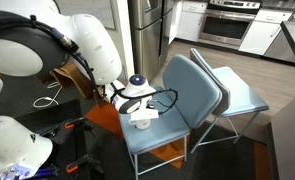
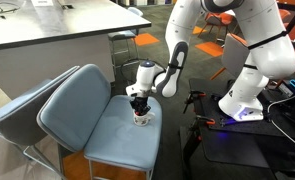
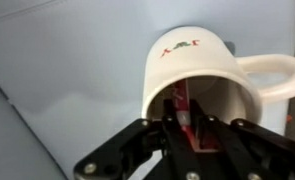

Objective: Take the marker out of the cup and put it on the seat of the chair

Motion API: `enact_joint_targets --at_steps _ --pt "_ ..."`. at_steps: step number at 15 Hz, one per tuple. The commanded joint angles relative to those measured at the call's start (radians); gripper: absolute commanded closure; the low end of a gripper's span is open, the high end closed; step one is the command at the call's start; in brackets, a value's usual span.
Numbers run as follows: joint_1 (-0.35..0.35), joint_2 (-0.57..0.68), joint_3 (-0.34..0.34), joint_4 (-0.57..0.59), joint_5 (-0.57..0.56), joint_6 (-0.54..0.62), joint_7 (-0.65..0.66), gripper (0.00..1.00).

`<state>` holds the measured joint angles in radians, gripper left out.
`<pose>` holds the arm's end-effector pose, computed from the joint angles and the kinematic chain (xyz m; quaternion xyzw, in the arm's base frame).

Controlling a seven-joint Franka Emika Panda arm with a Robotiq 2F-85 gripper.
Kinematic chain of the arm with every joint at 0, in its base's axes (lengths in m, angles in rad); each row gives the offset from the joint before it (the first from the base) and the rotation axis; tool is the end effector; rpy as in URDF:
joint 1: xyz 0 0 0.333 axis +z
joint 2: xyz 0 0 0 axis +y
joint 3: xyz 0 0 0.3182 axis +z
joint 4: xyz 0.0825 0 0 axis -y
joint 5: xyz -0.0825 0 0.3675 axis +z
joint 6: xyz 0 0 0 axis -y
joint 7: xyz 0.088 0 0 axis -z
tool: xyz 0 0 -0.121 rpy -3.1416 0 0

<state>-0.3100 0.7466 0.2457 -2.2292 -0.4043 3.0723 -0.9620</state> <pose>0.5214 0.0100 0.0654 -0.8145 -0.5730 -0.0898 0.0112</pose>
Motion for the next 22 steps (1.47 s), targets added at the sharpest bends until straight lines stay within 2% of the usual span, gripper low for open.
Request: enact_joint_targets --at_steps 1,5,7,10,12,14,17,22 --pt "0.01 -0.075 0.011 -0.028 -0.007 -0.061 0.015 0.95" --pt "0.059 -0.193 0.029 -0.037 0.047 -0.249 0.058 0.95" --pt "0.089 -0.255 0.05 -0.017 0.114 -0.396 0.077 0.95" --pt "0.167 -0.291 0.052 0.074 0.221 -0.596 0.114 0.95" --pt "0.225 -0.281 0.035 0.168 0.244 -0.698 0.138 0.95" --pt "0.268 -0.245 0.022 0.276 0.24 -0.79 0.135 0.95" --pt "0.292 -0.139 0.008 0.441 0.256 -0.877 0.096 0.95" --pt "0.275 0.137 0.016 0.717 0.292 -0.881 0.006 0.95"
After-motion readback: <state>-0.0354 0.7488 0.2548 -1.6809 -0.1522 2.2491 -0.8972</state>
